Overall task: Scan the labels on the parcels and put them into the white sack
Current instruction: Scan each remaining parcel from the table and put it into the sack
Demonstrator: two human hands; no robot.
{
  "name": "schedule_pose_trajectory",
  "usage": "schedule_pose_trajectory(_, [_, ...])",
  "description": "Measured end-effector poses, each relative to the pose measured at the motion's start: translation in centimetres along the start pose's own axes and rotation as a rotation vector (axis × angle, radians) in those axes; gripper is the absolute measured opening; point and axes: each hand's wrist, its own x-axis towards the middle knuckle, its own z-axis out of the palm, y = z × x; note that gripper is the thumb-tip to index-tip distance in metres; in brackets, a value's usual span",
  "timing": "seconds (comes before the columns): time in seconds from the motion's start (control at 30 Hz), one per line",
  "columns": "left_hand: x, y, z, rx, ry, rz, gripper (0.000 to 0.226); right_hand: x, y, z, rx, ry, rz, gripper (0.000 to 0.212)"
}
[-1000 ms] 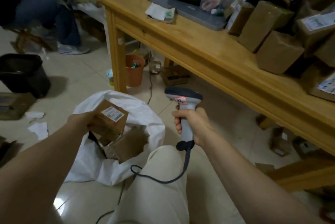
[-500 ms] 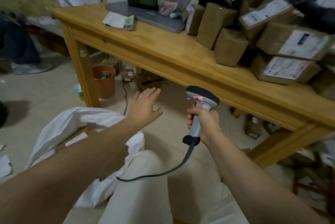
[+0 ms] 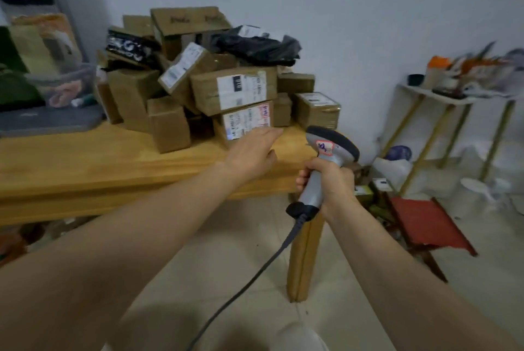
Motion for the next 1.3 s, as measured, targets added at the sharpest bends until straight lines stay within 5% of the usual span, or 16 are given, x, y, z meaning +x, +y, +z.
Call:
schedule_pose_trajectory(0.1, [6.0, 2.4, 1.9, -0.002, -0.029, -0.019, 0.056, 2.8, -2.8, -3.1, 0.024, 0.048, -0.008, 0.008])
schedule_pose_trajectory(0.3, [15.7, 5.1, 6.3, 0.012, -0.117, -0.011, 0.057, 8.4, -6.1, -6.7, 0.022, 0.016, 0.05, 0.028])
schedule_pose_trajectory(0.57, [24.0, 5.6, 11.4, 0.148, -0.273, -0.064, 0.073, 15.3, -7.6, -9.1, 0.107, 0.015, 0.014, 0.009])
schedule_pose_trajectory(0.83, [26.7, 3.7, 13.1, 0.152, -0.249, -0.036, 0.044, 18.3, -6.6, -9.8, 0.216, -0.027, 0.02, 0.017])
schedule_pose_trajectory(1.3, [24.8, 5.8, 11.6, 0.135, -0.224, -0.064, 0.036, 17.0, -5.6, -10.6, 0.199, 0.019, -0.008, 0.005])
